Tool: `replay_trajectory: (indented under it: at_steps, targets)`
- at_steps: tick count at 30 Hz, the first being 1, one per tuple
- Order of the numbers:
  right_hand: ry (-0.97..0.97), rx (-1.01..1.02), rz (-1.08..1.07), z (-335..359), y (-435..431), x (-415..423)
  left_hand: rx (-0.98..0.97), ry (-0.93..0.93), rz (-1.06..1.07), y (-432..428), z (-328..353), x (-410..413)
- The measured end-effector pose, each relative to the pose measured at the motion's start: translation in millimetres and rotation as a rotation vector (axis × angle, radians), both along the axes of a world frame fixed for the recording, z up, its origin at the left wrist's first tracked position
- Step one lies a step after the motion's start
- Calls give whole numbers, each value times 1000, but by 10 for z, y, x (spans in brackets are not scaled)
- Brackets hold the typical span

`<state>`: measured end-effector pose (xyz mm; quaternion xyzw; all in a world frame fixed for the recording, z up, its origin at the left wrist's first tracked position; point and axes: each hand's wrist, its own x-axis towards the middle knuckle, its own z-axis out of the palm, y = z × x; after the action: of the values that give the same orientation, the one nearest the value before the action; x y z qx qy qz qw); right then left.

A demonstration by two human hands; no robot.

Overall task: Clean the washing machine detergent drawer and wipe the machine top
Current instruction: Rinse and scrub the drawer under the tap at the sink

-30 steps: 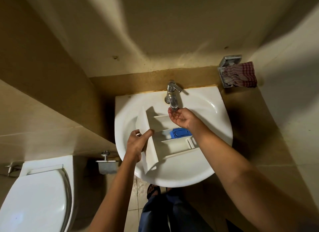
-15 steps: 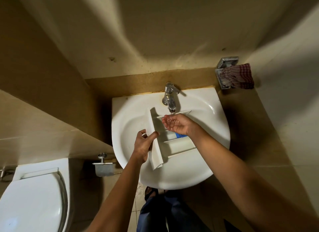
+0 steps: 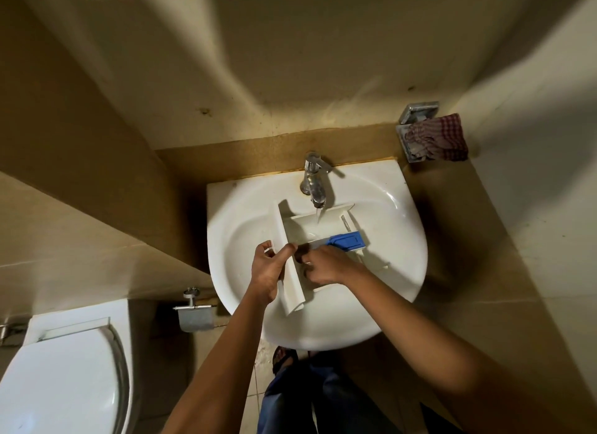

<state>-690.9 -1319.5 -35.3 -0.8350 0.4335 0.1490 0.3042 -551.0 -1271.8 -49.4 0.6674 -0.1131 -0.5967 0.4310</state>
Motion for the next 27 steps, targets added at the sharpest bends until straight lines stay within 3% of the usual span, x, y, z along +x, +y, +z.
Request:
replay_trajectory:
  at_steps: [5, 10, 19, 24, 27]
  targets:
    - [18, -16, 4, 13, -169, -153, 9, -8, -6, -3, -39, -16]
    - [63, -176, 5, -108, 73, 39, 18, -10, -10, -6, -89, -7]
    - [-17, -127, -94, -71, 27, -44, 1, 1, -13, 5, -74, -31]
    - [144, -259, 44, -16, 46, -62, 22, -33, -48, -3, -131, 0]
    - [106, -207, -19, -61, 136, 24, 17, -33, -54, -1, -84, -20]
